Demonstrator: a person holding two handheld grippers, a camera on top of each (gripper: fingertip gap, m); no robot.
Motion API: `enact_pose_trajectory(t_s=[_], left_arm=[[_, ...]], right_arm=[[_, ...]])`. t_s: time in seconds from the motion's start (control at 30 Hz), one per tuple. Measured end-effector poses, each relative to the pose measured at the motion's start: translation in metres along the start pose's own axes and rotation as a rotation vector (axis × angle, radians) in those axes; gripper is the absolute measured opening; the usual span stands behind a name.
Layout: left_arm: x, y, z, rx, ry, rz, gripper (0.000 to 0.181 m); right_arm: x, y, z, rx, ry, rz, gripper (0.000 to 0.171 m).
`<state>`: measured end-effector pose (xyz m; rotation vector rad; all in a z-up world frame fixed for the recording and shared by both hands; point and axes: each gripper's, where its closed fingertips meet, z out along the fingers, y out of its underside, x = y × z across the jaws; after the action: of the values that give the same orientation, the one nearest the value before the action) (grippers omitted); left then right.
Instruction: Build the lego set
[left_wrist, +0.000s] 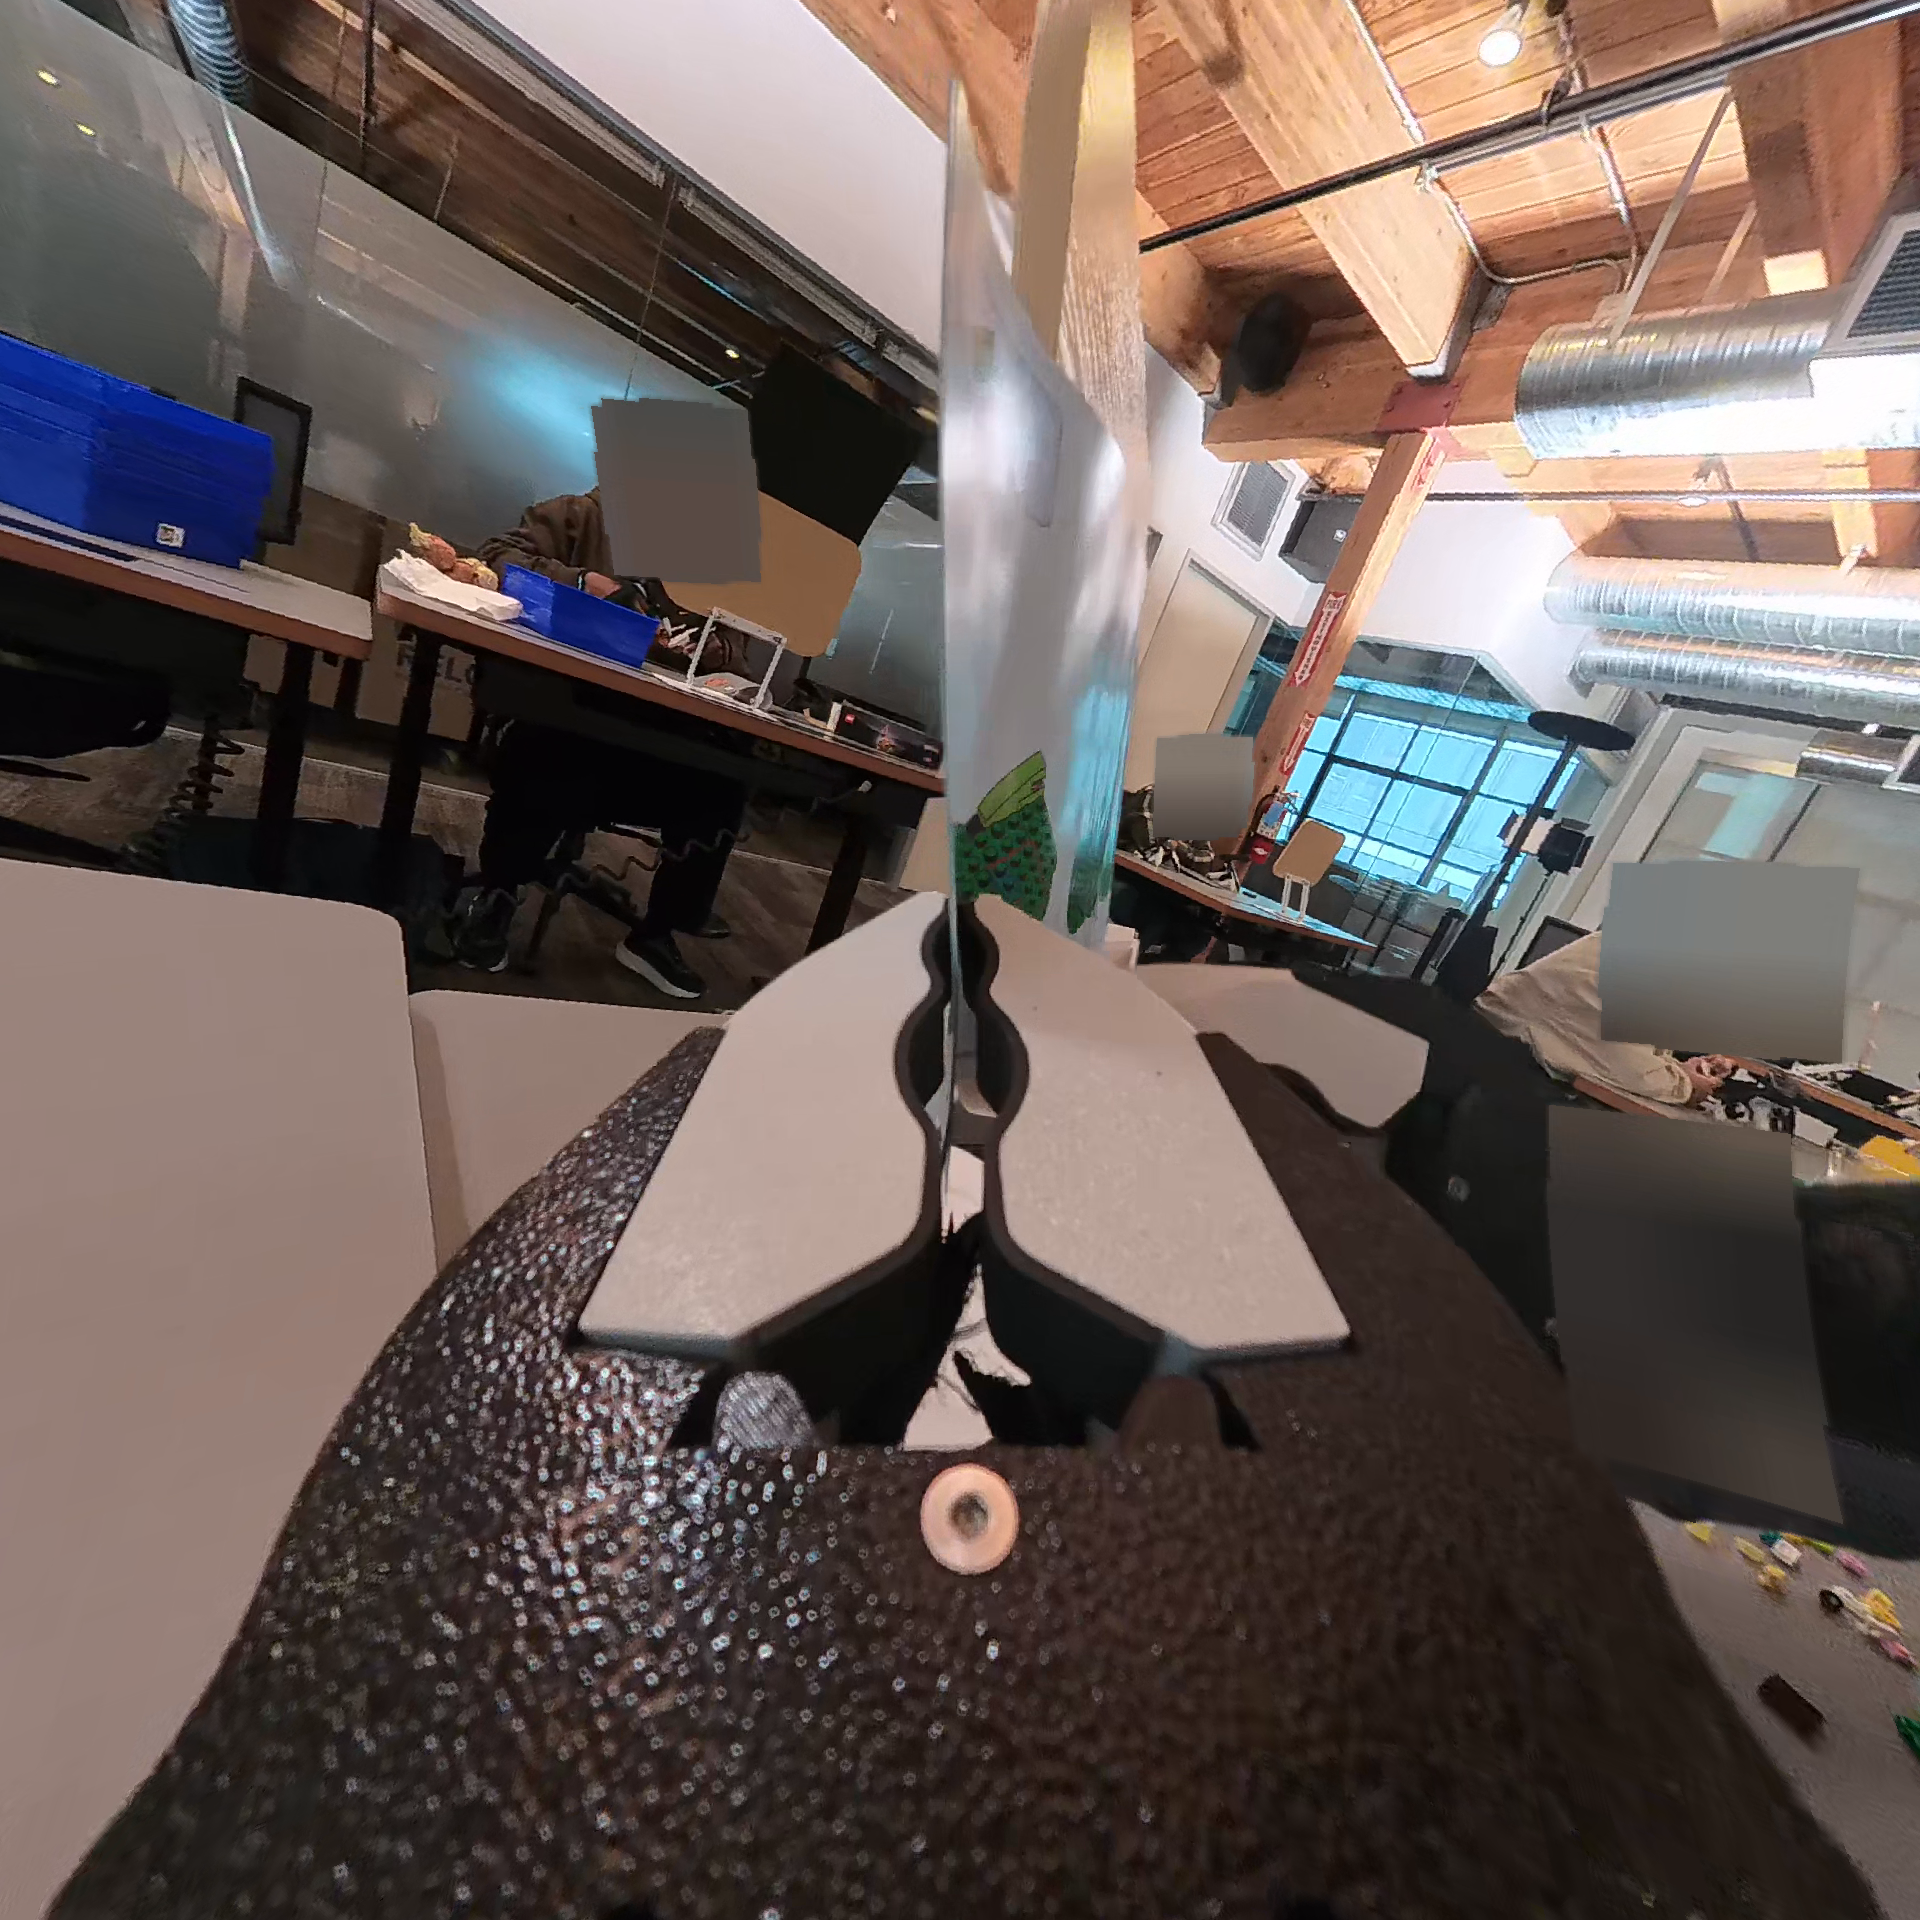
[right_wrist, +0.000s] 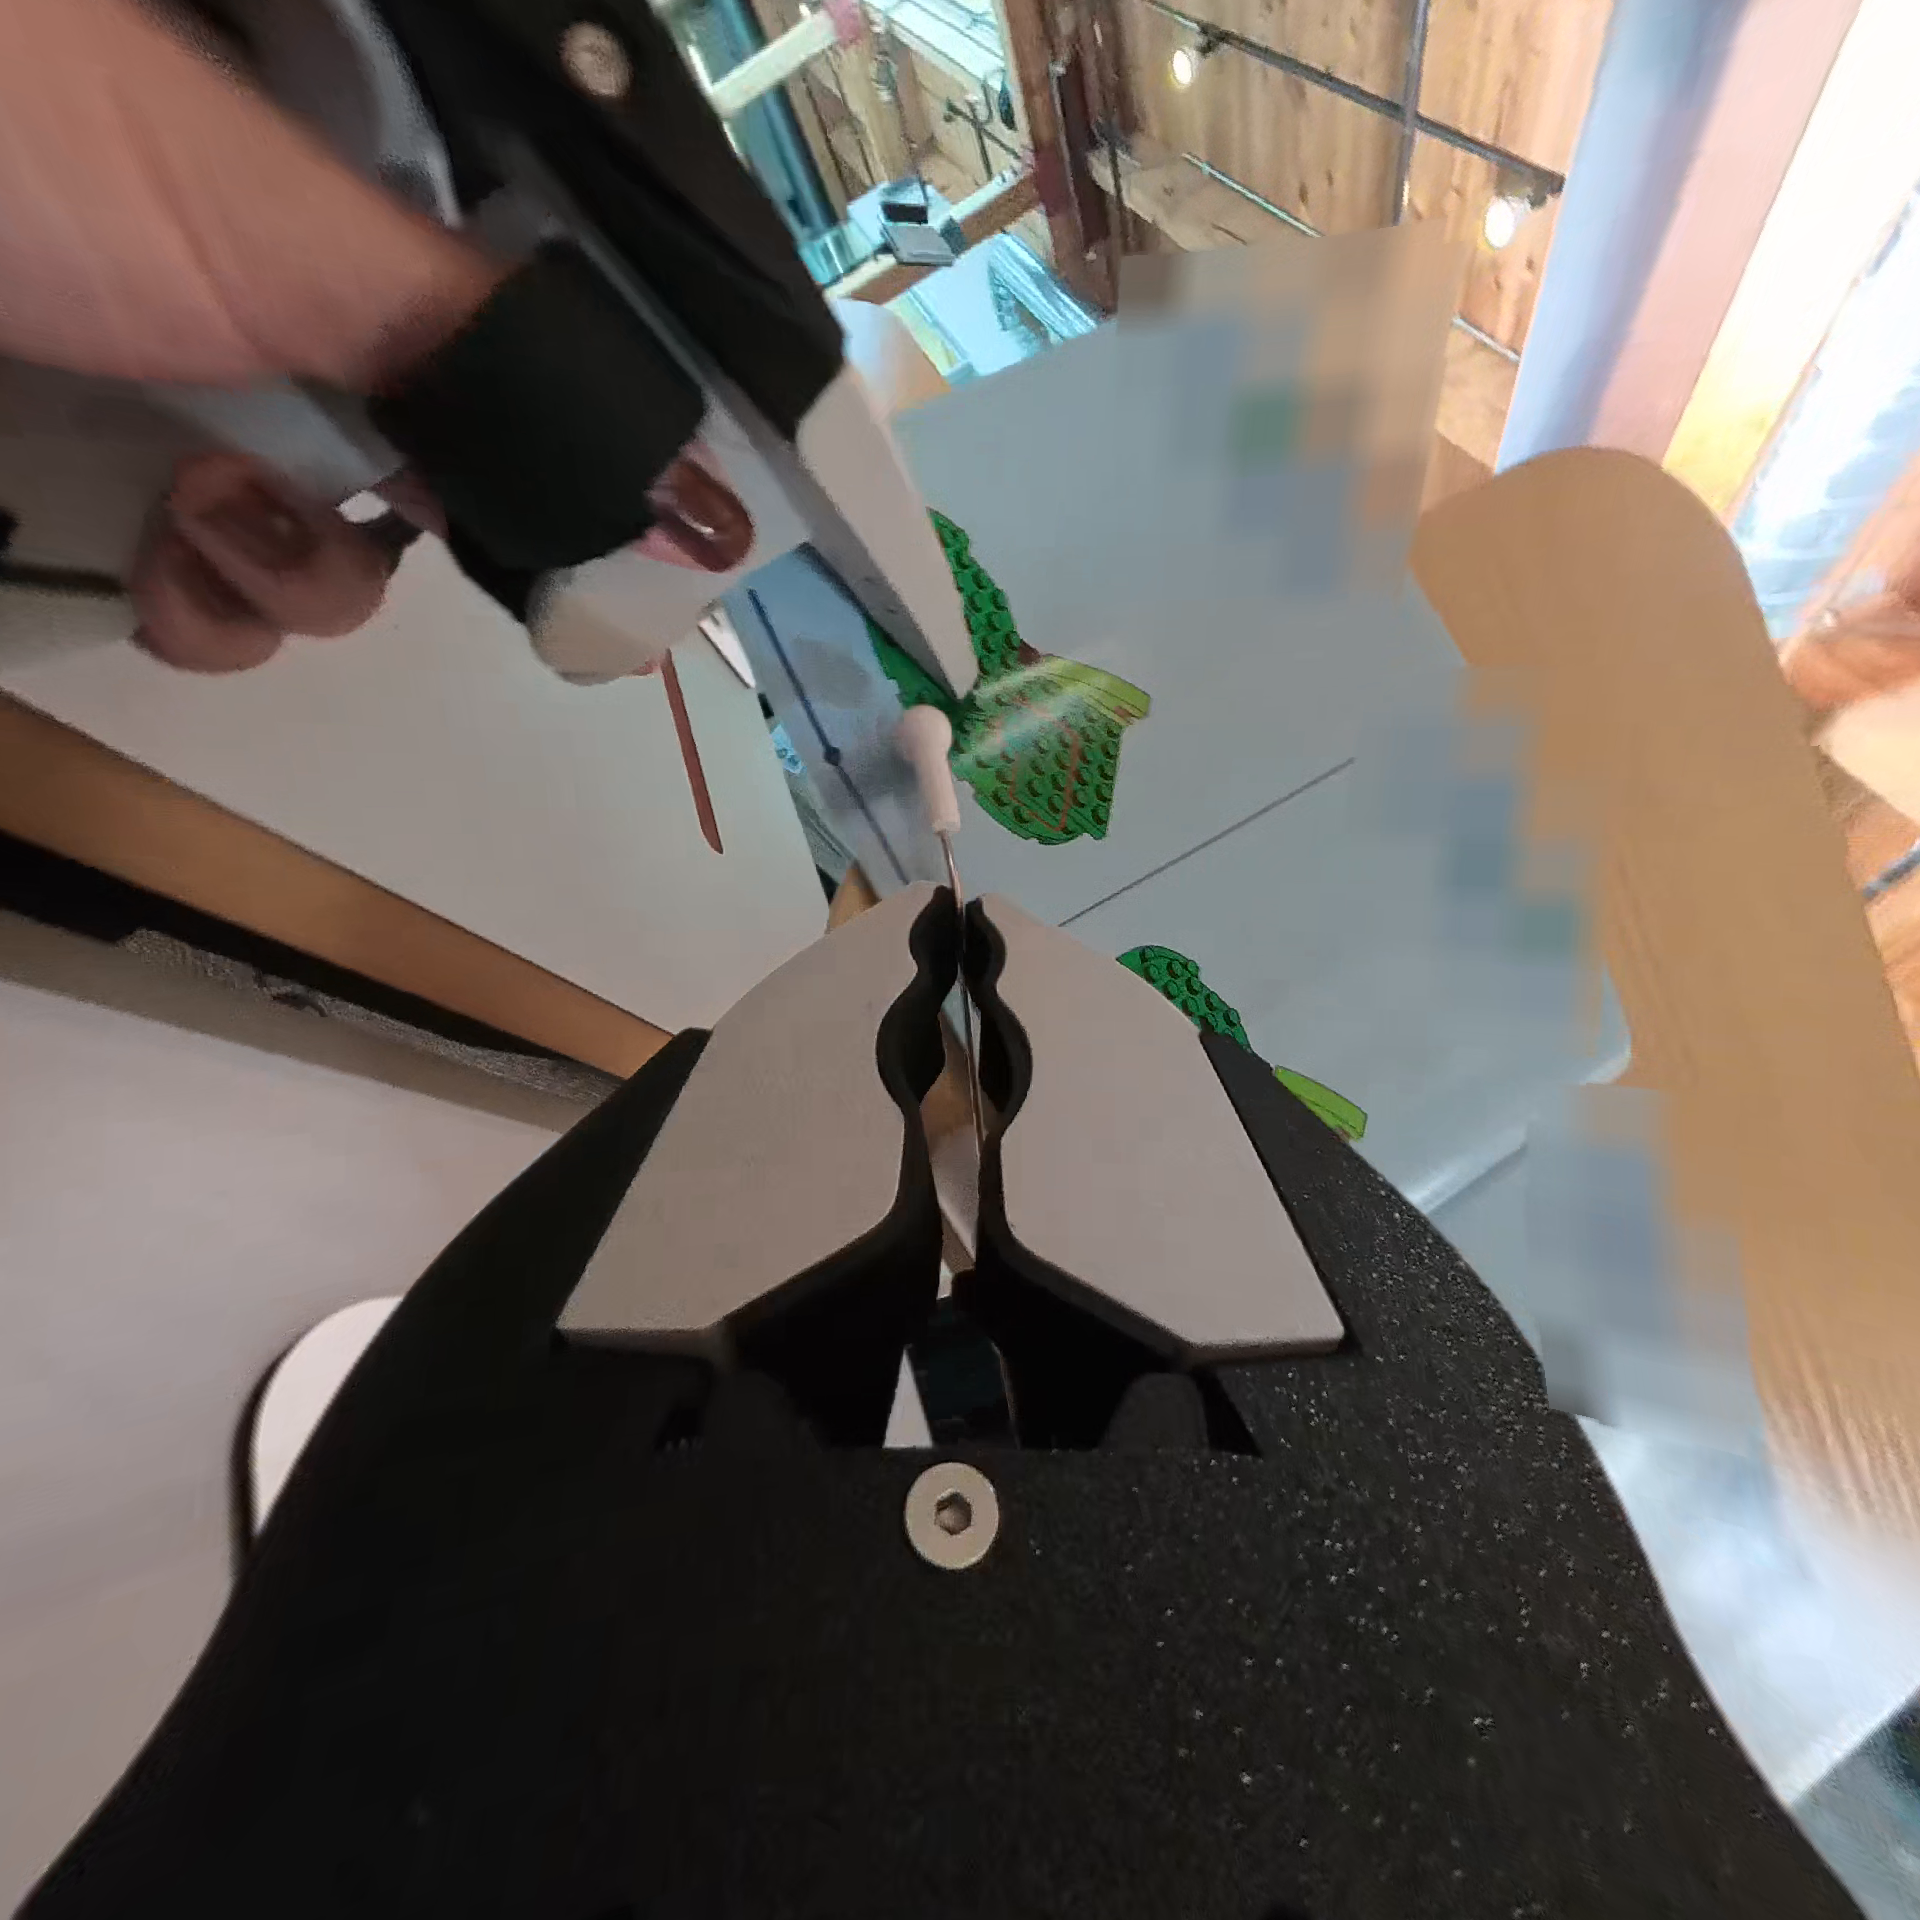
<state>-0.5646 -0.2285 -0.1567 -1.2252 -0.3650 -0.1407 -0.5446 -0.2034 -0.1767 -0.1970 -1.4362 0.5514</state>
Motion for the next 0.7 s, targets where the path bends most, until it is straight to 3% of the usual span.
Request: enact_pose_trajectory(t_s=[0.7], left_arm=[[0.014,-0.002,-0.003,0.091,0.089,0.008,0.0]], right_arm=[[0.04,0.012,-0.004,-0.041,0.159,0.52,0.001]])
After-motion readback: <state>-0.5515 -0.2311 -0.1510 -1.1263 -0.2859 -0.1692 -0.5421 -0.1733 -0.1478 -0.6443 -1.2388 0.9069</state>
